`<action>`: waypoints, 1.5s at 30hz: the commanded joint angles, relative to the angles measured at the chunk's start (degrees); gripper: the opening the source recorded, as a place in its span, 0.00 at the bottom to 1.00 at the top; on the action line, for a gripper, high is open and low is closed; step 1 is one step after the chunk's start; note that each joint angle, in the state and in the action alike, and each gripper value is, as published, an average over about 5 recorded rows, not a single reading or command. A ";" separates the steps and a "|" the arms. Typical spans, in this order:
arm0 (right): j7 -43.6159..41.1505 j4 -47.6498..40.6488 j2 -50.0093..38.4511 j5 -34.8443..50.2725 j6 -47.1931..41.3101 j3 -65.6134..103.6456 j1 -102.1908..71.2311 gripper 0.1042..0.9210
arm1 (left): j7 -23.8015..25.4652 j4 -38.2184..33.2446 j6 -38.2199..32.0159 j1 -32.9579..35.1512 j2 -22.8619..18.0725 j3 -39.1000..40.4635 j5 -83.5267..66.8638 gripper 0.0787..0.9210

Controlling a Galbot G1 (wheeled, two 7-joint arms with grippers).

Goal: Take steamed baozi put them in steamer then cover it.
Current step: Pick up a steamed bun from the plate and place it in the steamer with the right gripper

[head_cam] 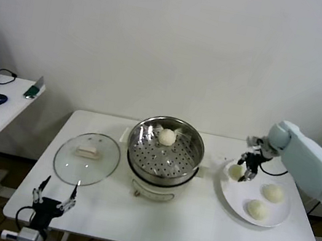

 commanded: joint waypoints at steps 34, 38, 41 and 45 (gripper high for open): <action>12.15 11.43 31.47 38.67 -14.59 -34.60 19.22 0.70 | -0.56 -3.51 -0.81 1.45 0.11 3.74 1.19 0.88; 12.62 11.47 31.48 36.99 -14.68 -35.34 17.34 0.70 | -0.59 -3.57 -0.62 1.12 0.03 3.56 1.17 0.88; 12.79 10.98 31.49 35.99 -14.59 -35.80 16.31 0.71 | -0.62 -3.55 -0.50 0.78 -0.17 3.45 1.04 0.88; 12.80 10.07 31.63 34.85 -14.46 -35.86 15.16 0.71 | -0.63 -3.22 -0.53 0.66 -0.12 3.33 0.74 0.88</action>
